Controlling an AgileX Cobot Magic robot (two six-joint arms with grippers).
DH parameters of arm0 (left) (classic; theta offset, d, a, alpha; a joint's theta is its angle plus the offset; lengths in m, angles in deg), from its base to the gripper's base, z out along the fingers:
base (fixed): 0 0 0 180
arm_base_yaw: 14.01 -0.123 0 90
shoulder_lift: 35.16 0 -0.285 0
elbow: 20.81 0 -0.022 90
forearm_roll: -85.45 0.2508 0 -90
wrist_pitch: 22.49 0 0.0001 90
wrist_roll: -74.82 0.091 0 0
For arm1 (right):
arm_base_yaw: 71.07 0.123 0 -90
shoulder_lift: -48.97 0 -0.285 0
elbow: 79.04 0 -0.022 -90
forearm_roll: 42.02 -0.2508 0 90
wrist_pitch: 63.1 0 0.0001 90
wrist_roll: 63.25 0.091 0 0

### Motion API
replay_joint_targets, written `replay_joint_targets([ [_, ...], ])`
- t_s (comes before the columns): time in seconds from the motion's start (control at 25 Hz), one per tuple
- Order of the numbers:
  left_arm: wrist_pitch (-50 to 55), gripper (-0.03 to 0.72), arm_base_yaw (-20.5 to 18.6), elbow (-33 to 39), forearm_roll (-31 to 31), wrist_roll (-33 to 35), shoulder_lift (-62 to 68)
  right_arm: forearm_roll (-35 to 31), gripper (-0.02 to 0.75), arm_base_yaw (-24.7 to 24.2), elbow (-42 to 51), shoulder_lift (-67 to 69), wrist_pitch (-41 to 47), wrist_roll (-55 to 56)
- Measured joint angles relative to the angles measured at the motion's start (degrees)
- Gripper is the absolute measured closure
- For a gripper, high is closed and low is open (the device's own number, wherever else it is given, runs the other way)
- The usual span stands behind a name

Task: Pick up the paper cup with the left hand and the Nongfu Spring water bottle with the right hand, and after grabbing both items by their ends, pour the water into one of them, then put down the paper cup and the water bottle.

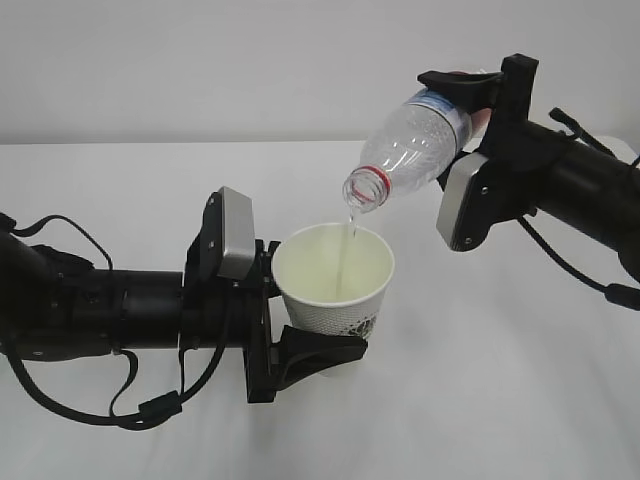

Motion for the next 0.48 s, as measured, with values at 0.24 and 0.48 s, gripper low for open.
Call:
replay_joint_targets([
  [0.24,0.1,0.089,0.0,0.0,0.0,0.0,0.0,0.0,0.196,0.0,0.0,0.0,0.0,-0.2],
  [0.48,0.1,0.089,0.0,0.0,0.0,0.0,0.0,-0.1,0.196,0.0,0.0,0.0,0.0,-0.2],
])
